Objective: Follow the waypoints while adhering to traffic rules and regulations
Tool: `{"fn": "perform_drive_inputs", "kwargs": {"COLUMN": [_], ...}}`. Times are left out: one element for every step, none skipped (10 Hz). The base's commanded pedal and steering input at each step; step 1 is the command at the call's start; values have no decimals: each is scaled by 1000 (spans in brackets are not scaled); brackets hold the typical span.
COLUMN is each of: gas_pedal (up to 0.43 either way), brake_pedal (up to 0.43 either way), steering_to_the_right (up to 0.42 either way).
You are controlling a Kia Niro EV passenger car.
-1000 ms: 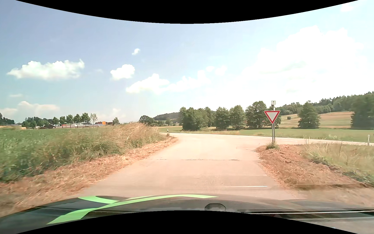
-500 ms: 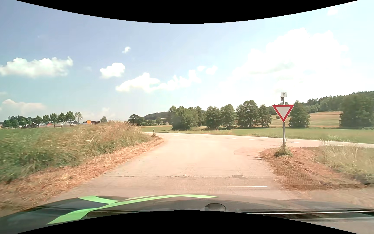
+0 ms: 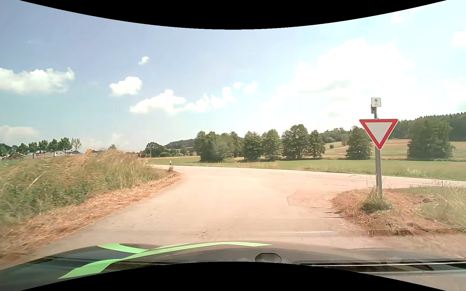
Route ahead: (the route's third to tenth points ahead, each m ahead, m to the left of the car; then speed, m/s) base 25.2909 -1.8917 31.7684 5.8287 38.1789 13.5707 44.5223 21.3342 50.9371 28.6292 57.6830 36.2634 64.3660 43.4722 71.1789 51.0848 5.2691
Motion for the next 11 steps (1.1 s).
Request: {"fn": "perform_drive_inputs", "kwargs": {"gas_pedal": [0,0,0,0,0,0,0,0,0,0,0], "brake_pedal": [30,30,30,30,49,79,110,116,116,122,128], "steering_to_the_right": [103,103,104,104,107,111,114,117,118,119,121]}}
